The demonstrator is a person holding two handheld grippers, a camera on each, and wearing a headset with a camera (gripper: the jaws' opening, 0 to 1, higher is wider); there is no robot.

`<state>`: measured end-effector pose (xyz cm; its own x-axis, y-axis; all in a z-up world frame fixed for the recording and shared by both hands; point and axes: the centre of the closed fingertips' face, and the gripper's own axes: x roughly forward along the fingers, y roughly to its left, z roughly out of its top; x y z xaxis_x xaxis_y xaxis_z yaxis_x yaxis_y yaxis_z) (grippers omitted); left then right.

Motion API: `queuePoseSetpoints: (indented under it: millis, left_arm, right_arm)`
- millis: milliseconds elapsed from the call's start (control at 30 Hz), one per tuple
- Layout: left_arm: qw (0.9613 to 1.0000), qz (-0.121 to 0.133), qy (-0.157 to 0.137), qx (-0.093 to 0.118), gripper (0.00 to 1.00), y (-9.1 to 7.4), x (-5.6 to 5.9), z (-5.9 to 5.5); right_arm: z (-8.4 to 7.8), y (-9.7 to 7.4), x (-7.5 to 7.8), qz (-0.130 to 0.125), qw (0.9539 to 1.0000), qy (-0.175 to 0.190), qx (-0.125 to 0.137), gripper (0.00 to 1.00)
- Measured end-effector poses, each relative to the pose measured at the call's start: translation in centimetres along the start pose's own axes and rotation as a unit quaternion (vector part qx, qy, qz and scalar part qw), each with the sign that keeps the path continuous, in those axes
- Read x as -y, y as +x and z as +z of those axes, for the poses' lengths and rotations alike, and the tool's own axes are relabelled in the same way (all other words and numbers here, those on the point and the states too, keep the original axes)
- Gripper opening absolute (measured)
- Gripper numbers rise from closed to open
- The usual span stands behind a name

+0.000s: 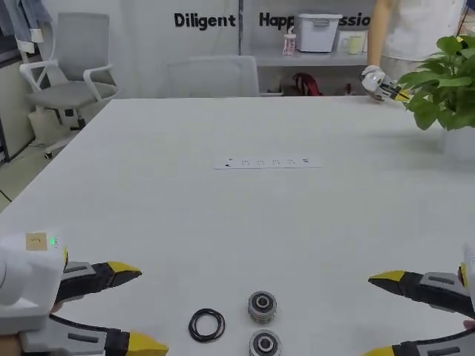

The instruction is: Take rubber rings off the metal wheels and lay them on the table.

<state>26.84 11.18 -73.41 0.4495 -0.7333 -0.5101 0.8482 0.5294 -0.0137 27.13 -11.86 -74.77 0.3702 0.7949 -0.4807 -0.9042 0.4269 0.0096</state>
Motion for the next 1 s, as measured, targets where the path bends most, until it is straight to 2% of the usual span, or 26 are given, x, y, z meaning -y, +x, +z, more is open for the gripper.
queuePoseSetpoints:
  millis: [200, 467, 1000]
  left_arm:
    - [0.9999, 0.010, -0.006, 0.003, 0.77, -0.5, -0.2, -0.2]
    - [0.9998, 0.019, -0.008, 0.004, 0.79, -0.9, -0.3, -0.3]
    - [0.9996, 0.027, -0.005, 0.006, 0.80, -1.2, -0.4, -0.2]
  right_arm:
    - [0.2, -0.5, 0.2, -0.009, 0.9999, 0.003, 0.009, 0.79]
    - [-0.3, -0.9, 0.3, -0.016, 0.9999, 0.000, 0.006, 0.82]
    - [-0.3, -1.3, 0.4, -0.026, 0.9996, 0.002, 0.012, 0.83]
